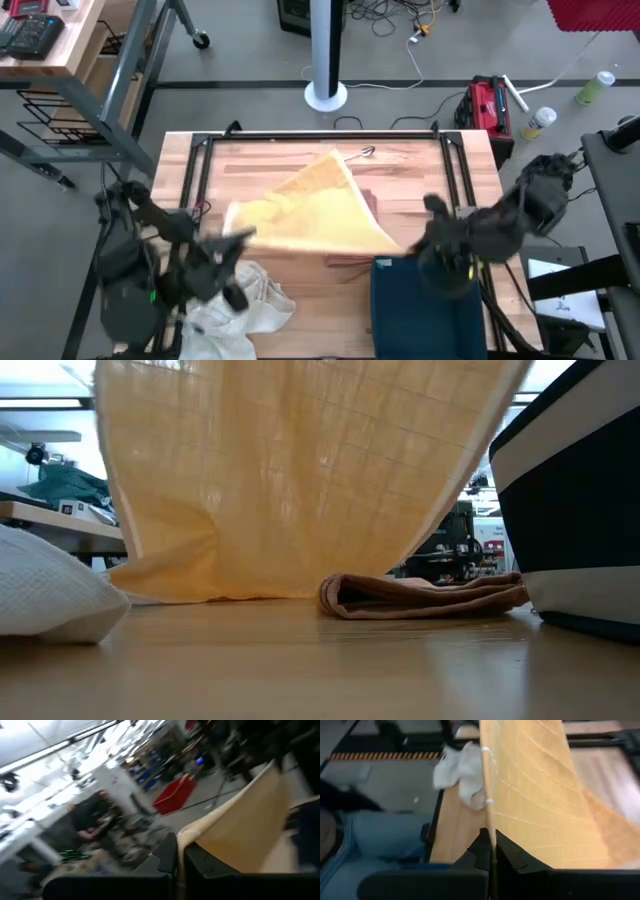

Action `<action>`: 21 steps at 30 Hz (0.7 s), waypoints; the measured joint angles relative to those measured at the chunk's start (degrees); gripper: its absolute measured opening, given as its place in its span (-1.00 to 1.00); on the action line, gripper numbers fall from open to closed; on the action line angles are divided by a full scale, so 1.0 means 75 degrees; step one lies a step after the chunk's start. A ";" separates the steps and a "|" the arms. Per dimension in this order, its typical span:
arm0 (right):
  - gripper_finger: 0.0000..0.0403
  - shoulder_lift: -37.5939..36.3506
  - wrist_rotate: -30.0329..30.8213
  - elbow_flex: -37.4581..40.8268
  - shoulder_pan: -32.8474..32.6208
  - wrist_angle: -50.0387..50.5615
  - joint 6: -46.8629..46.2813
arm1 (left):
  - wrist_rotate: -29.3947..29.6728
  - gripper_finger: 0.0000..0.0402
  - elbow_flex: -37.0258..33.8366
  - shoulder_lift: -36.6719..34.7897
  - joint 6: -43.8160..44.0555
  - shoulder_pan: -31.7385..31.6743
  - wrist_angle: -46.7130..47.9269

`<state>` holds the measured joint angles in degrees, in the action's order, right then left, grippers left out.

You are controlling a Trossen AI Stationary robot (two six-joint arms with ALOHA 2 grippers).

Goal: Fold towel
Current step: Fold the yellow towel

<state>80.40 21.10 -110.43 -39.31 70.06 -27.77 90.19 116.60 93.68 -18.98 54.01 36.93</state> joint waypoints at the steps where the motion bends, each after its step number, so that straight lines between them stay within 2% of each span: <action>1: -1.00 0.0052 0.0000 0.0074 -0.0172 0.0000 -0.0073 | -0.0014 -1.00 0.0000 0.0131 0.0368 0.0184 -0.0002; 7: -1.00 0.0343 -0.0036 0.0400 -0.1084 -0.0001 -0.0289 | -0.0268 -1.00 -0.0003 0.0999 0.3047 0.1013 -0.0009; 11: -1.00 0.0505 0.0021 0.0462 -0.1452 0.0057 -0.0265 | -0.0562 -1.00 -0.0003 0.1550 0.4199 0.1213 -0.0121; 17: -1.00 0.0496 0.1712 0.0453 -0.1928 0.0115 -0.0166 | -0.0618 -1.00 -0.0003 0.2203 0.4451 0.1110 -0.0079; 21: -1.00 0.0496 0.2874 0.0446 -0.1996 0.0223 -0.0110 | -0.0549 -1.00 -0.0003 0.2451 0.4597 0.0890 0.0974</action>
<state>84.12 42.66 -107.08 -54.28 71.74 -28.60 86.07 116.57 112.06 15.50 60.69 44.23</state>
